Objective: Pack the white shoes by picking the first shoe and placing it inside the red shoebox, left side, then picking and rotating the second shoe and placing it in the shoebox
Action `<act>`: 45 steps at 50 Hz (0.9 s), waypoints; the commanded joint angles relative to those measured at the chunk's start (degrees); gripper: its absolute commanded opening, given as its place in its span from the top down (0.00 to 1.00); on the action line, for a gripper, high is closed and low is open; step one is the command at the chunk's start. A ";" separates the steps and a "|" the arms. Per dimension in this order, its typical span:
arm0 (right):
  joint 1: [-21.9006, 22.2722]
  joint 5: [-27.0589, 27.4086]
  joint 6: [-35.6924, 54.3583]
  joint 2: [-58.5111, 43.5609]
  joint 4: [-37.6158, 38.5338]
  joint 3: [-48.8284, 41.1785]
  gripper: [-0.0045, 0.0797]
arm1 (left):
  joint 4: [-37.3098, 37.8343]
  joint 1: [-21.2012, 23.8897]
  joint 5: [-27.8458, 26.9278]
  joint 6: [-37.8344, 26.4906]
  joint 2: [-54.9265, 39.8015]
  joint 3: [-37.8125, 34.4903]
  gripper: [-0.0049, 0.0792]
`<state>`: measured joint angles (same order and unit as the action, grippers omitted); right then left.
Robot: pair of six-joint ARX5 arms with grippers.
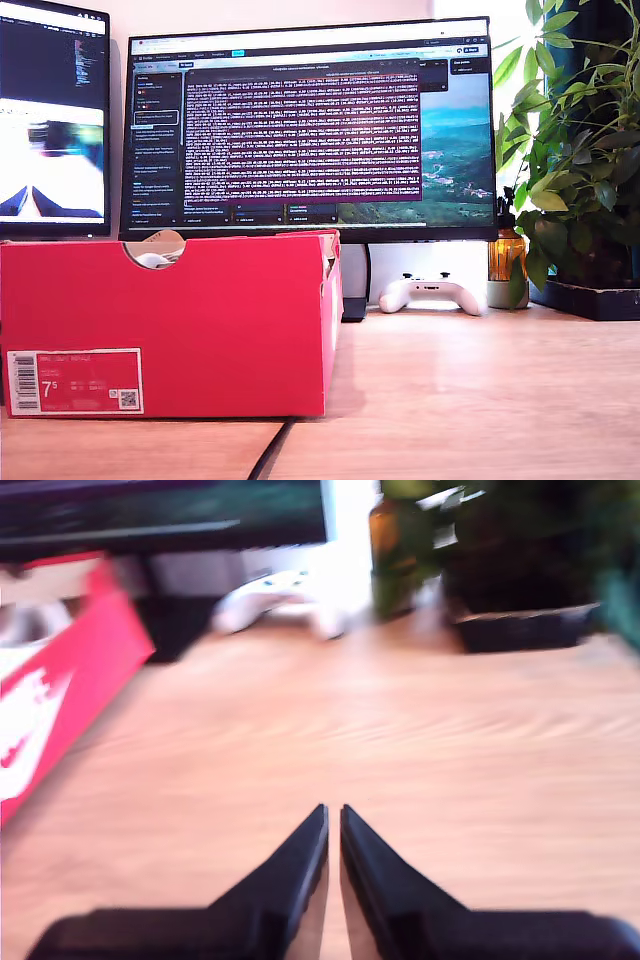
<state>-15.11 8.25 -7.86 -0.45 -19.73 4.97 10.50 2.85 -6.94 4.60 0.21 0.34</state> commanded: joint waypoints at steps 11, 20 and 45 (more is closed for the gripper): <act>-0.04 -1.31 2.38 0.39 3.69 -1.36 0.95 | 1.22 0.02 -0.24 5.05 0.48 -1.77 0.97; -0.04 -3.87 7.67 0.39 5.07 -2.14 0.95 | 1.22 0.02 -0.11 5.05 0.48 -1.77 0.97; 3.56 -7.34 4.81 0.39 13.20 -4.70 0.95 | 1.20 0.02 -0.09 5.05 0.48 -1.77 0.97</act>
<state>-13.56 2.20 -2.15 -0.45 -6.68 1.43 10.55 2.85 -6.98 9.32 0.21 0.34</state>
